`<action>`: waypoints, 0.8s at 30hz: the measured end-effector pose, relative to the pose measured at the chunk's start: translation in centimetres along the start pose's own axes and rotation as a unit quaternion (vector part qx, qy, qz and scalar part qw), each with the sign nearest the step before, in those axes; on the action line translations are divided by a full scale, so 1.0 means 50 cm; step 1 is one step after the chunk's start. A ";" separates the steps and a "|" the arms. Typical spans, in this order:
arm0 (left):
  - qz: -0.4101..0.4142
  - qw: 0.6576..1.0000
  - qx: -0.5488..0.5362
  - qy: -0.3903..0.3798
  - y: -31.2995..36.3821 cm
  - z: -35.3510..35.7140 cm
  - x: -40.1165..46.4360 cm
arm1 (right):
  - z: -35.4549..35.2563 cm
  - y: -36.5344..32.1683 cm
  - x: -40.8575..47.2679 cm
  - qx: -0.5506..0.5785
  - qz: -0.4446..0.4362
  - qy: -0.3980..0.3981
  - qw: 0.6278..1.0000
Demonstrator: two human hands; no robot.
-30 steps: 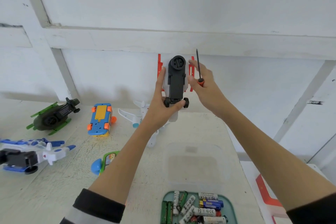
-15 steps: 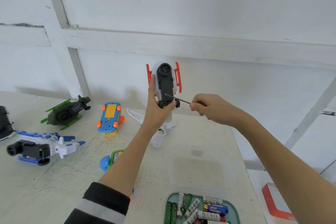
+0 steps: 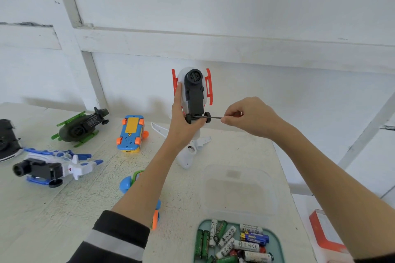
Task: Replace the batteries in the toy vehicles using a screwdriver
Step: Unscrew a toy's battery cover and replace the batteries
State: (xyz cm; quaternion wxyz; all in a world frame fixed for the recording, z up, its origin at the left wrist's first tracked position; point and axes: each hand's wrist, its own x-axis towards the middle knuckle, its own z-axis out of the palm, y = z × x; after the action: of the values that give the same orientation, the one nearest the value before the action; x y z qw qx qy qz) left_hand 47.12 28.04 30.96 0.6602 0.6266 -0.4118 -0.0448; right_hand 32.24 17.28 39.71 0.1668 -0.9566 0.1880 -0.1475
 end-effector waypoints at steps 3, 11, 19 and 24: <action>0.007 1.000 -0.009 0.004 -0.007 0.003 0.003 | 0.000 -0.005 -0.001 0.005 -0.007 0.009 1.000; 0.012 1.000 -0.008 0.005 -0.014 0.006 0.001 | -0.003 -0.012 -0.003 -0.015 0.002 0.003 1.000; 0.013 1.000 -0.012 0.003 -0.015 0.005 -0.004 | -0.004 -0.014 -0.005 0.002 0.019 -0.003 1.000; 0.010 0.999 -0.030 0.007 -0.009 0.008 -0.008 | -0.005 -0.013 -0.007 0.016 0.031 -0.002 0.999</action>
State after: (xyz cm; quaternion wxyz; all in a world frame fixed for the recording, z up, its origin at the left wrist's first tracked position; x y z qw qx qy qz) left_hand 46.83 27.85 30.30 0.6820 0.6026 -0.4119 -0.0464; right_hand 32.03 17.93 40.08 0.1866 -0.9479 0.2149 -0.1432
